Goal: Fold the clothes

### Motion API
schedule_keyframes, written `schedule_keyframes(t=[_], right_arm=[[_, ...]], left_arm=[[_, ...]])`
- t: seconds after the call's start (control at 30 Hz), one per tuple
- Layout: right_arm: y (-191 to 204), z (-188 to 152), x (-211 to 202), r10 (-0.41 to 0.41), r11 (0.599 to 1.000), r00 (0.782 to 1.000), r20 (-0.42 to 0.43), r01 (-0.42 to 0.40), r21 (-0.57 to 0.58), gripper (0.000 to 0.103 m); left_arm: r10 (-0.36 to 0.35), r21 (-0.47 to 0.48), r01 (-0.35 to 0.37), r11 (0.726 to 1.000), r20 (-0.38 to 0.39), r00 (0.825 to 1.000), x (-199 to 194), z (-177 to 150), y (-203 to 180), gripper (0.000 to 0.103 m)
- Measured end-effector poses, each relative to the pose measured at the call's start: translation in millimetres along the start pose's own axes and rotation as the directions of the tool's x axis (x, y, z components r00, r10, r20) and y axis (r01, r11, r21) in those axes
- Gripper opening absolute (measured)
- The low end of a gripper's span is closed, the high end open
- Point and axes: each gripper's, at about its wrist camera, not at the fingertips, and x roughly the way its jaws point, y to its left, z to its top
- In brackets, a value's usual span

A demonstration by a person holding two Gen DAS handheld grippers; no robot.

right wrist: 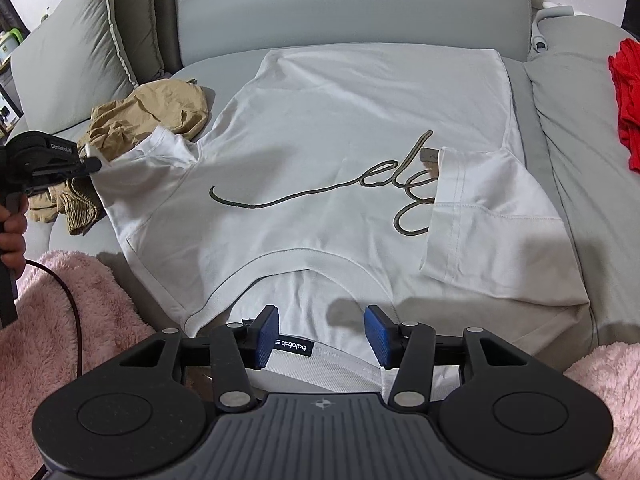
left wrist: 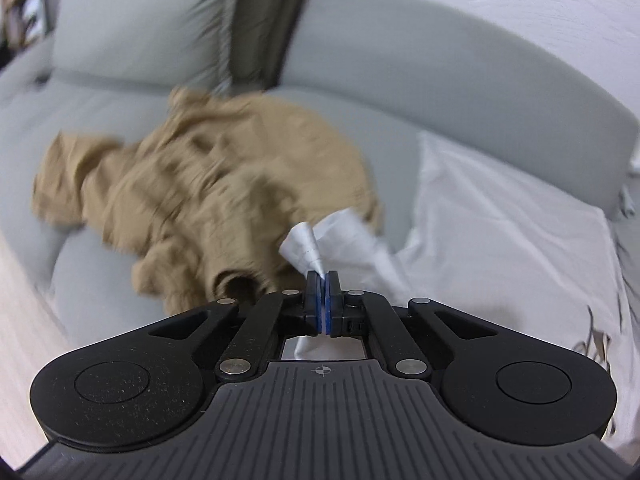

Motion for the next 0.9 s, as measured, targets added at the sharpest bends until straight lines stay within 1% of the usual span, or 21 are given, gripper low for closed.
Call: schedule_keyframes(t=[0.1,0.17,0.23,0.3,0.37,0.43,0.53,0.6,0.63,0.67,0.7,0.73,0.77,0.8,0.83,0.87,0.9], right_arm=[[-5,-1,0,0.002,1.0,1.0,0.001,-0.002,0.015,0.048],[-10,-3,0,0.001,0.999,1.0,0.001,-0.001,0.034,0.048],[-15,-4,0,0.002,0.999,1.0,0.002,-0.002,0.052,0.049],[-19,-5,-1,0.002,0.998,1.0,0.003,-0.003,0.066,0.049],[-22,-6,-1,0.002,0.997,1.0,0.004,-0.002,0.08,0.049],[-25,-7,0,0.002,0.996,1.0,0.004,-0.002,0.091,0.049],[-27,-7,0,0.002,0.995,1.0,0.002,-0.002,0.101,0.049],[-28,-7,1,0.001,0.994,1.0,0.001,-0.002,0.105,0.049],[-29,-7,1,0.0,0.994,1.0,-0.001,0.0,0.108,0.049],[-30,-7,2,0.0,0.994,1.0,-0.002,0.0,0.112,0.049],[-31,-8,2,0.0,0.993,1.0,-0.003,0.0,0.116,0.049],[-32,-8,2,0.0,0.993,1.0,-0.003,0.001,0.121,0.049],[-33,-8,1,-0.001,0.992,1.0,-0.001,0.001,0.123,0.049],[-33,-8,0,-0.002,0.992,1.0,0.001,0.002,0.125,0.05],[-34,-8,-1,-0.003,0.992,1.0,0.003,0.002,0.127,0.051],[-35,-8,-1,-0.004,0.992,1.0,0.004,0.004,0.129,0.051],[-36,-8,-2,-0.005,0.991,1.0,0.004,0.004,0.13,0.052]], left_arm=[[-0.049,0.091,0.045,0.995,0.049,0.998,-8,-1,-23,0.001],[-0.089,0.179,0.075,0.981,0.071,0.993,-15,-6,-43,0.0],[-0.119,0.26,0.096,0.961,0.073,0.99,-19,-13,-60,0.001],[-0.144,0.337,0.114,0.935,0.066,0.987,-21,-23,-78,0.001],[-0.155,0.412,0.131,0.902,0.025,0.988,-19,-34,-94,0.001],[-0.161,0.486,0.149,0.861,-0.017,0.987,-16,-49,-108,0.001],[-0.169,0.594,0.18,0.784,-0.074,0.983,-10,-75,-126,0.001],[-0.169,0.658,0.201,0.725,-0.113,0.979,-6,-93,-139,0.002],[-0.164,0.701,0.206,0.682,-0.128,0.978,-4,-102,-147,0.003],[-0.159,0.736,0.2,0.647,-0.127,0.979,-5,-108,-153,0.01],[-0.156,0.757,0.187,0.626,-0.114,0.981,-7,-112,-157,0.018],[-0.154,0.775,0.173,0.607,-0.099,0.983,-9,-114,-160,0.02],[-0.157,0.778,0.164,0.607,-0.085,0.984,-12,-115,-162,0.024],[-0.157,0.764,0.164,0.624,-0.083,0.984,-14,-113,-160,0.034],[-0.157,0.745,0.166,0.646,-0.083,0.984,-16,-109,-159,0.042],[-0.151,0.717,0.17,0.676,-0.09,0.984,-18,-104,-155,0.048],[-0.144,0.674,0.177,0.717,-0.106,0.984,-19,-96,-148,0.048]])
